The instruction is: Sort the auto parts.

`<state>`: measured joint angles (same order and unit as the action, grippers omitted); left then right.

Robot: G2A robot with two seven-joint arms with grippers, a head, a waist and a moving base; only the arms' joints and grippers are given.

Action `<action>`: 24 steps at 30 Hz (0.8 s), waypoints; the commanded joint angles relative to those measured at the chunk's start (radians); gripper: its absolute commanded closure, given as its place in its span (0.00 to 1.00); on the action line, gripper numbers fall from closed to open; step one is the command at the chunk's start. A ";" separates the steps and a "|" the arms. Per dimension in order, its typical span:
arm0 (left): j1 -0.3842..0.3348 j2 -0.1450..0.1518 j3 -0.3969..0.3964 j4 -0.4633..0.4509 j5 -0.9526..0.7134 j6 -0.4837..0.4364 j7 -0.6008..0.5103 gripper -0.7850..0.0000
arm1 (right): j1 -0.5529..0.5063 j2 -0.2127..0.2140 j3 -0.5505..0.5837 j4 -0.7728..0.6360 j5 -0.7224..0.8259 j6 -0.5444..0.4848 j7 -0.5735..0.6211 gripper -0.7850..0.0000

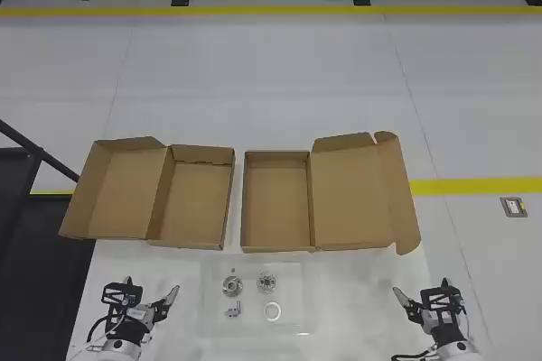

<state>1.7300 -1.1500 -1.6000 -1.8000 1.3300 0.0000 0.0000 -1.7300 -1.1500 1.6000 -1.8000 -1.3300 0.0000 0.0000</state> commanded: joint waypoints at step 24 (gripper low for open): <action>0.025 0.004 -0.087 -0.064 -0.039 -0.083 0.135 0.00 | -0.007 0.003 -0.002 -0.120 -0.080 -0.096 -0.093 0.00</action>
<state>1.7497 -1.1473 -1.6738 -1.8539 1.2953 -0.0592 0.1209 -1.7385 -1.1475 1.5955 -1.9011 -1.4087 -0.0768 -0.0992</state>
